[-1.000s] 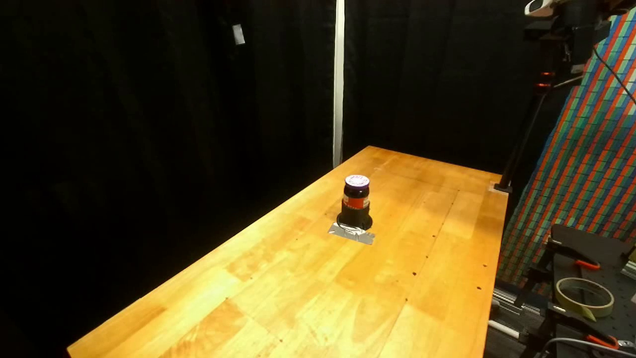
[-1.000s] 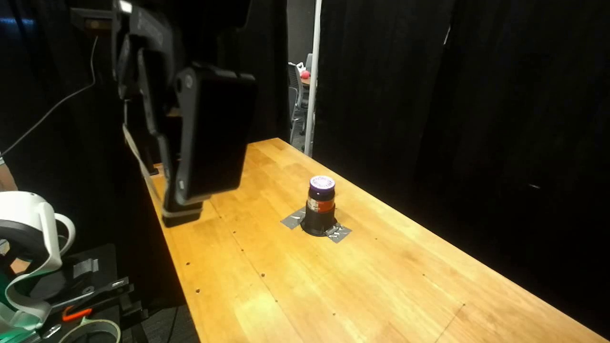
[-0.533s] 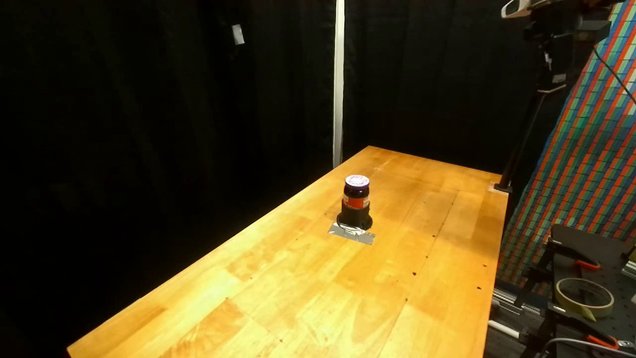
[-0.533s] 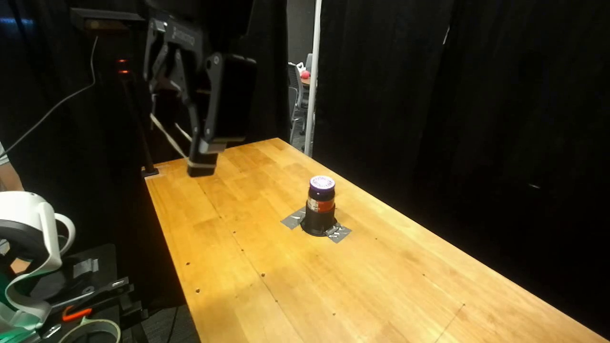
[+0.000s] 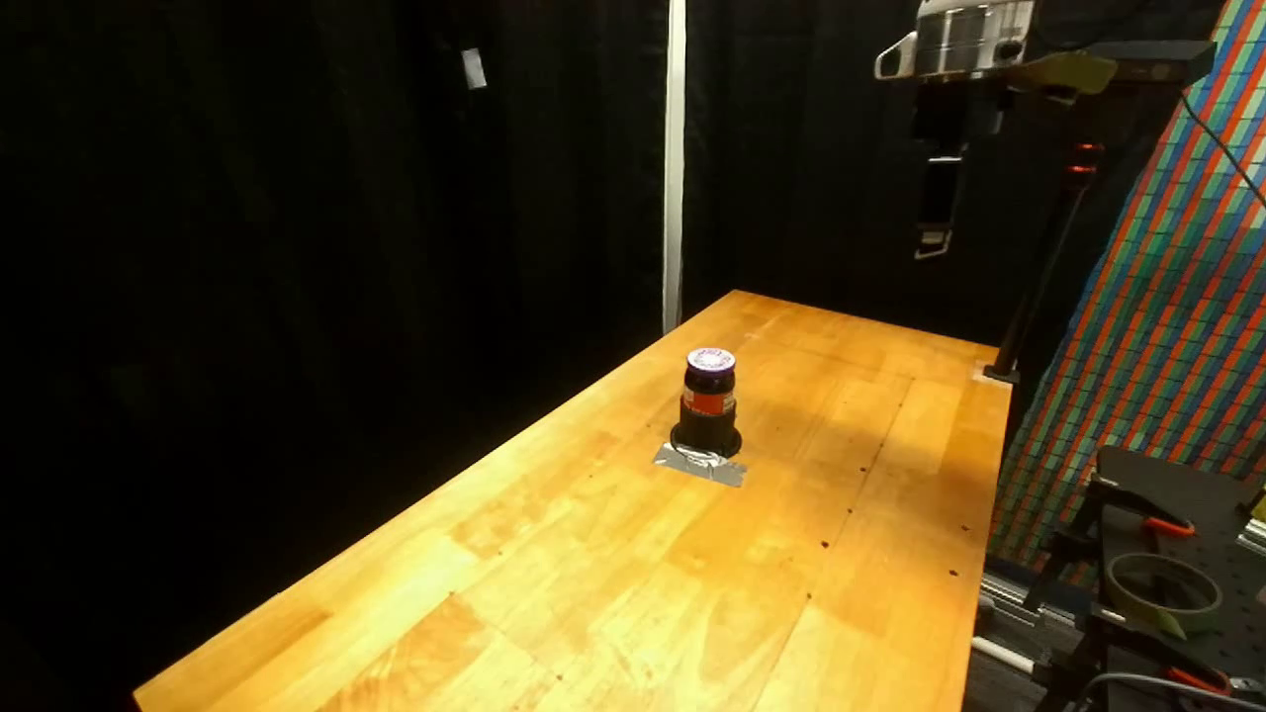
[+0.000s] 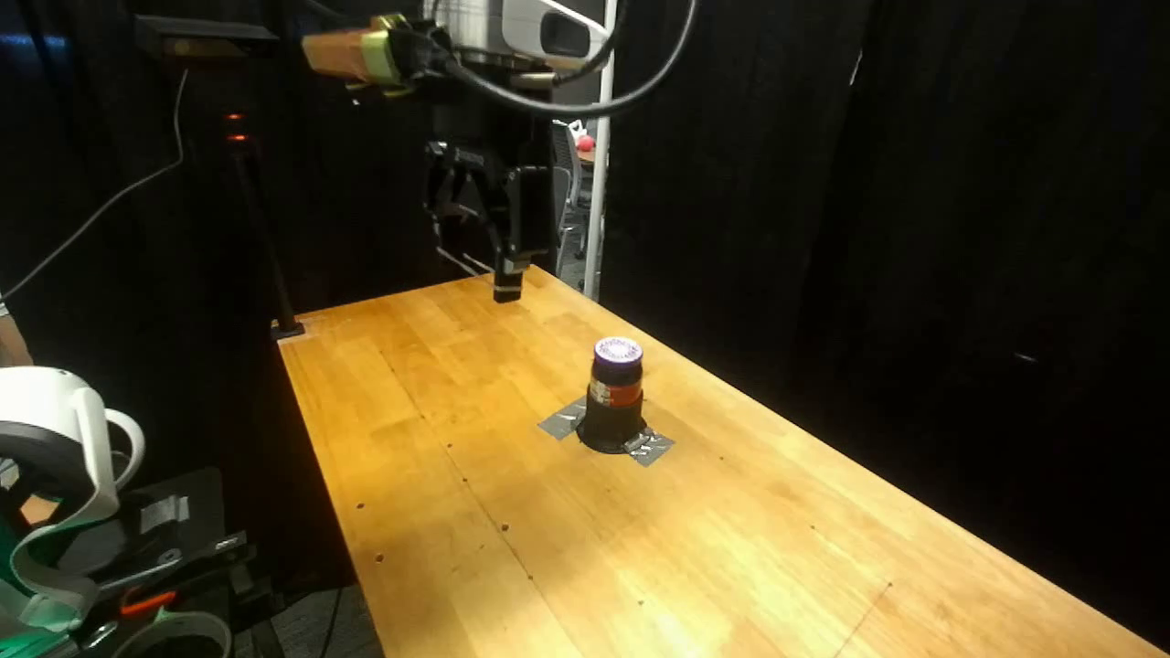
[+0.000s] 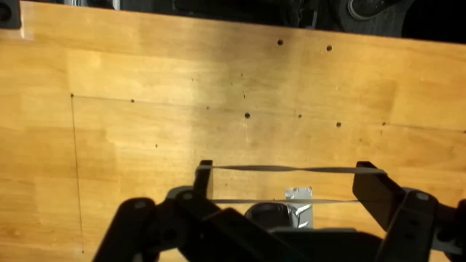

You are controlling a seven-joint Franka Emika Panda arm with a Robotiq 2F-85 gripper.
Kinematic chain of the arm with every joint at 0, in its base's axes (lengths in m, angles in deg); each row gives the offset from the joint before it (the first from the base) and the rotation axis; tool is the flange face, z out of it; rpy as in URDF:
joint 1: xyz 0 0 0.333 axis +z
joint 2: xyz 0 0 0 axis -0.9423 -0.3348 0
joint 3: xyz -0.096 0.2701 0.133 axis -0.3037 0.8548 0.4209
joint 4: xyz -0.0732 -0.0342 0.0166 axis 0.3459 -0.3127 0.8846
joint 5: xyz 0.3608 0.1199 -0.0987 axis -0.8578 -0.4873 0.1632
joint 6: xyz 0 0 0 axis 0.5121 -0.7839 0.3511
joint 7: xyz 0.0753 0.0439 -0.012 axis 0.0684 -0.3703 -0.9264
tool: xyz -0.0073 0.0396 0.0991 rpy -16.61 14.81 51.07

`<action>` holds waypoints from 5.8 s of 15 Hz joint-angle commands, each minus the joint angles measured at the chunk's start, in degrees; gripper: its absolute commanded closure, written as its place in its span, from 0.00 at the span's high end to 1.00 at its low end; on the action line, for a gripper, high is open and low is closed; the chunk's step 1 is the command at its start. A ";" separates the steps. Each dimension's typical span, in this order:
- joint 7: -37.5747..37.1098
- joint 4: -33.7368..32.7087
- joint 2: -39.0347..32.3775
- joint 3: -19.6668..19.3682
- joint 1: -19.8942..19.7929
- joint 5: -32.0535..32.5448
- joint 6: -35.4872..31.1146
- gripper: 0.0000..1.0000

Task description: Put the rubber band on the jar.

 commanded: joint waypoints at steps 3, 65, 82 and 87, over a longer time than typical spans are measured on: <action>-5.07 -2.36 -8.96 1.74 1.15 -3.30 -19.77 1.00; 8.33 -20.66 -40.42 4.72 -1.52 -8.64 -22.20 1.00; 0.86 -17.20 -39.29 1.88 0.83 -1.04 -27.79 1.00; 2.02 -11.84 -35.85 2.30 -0.13 -1.92 -31.67 0.58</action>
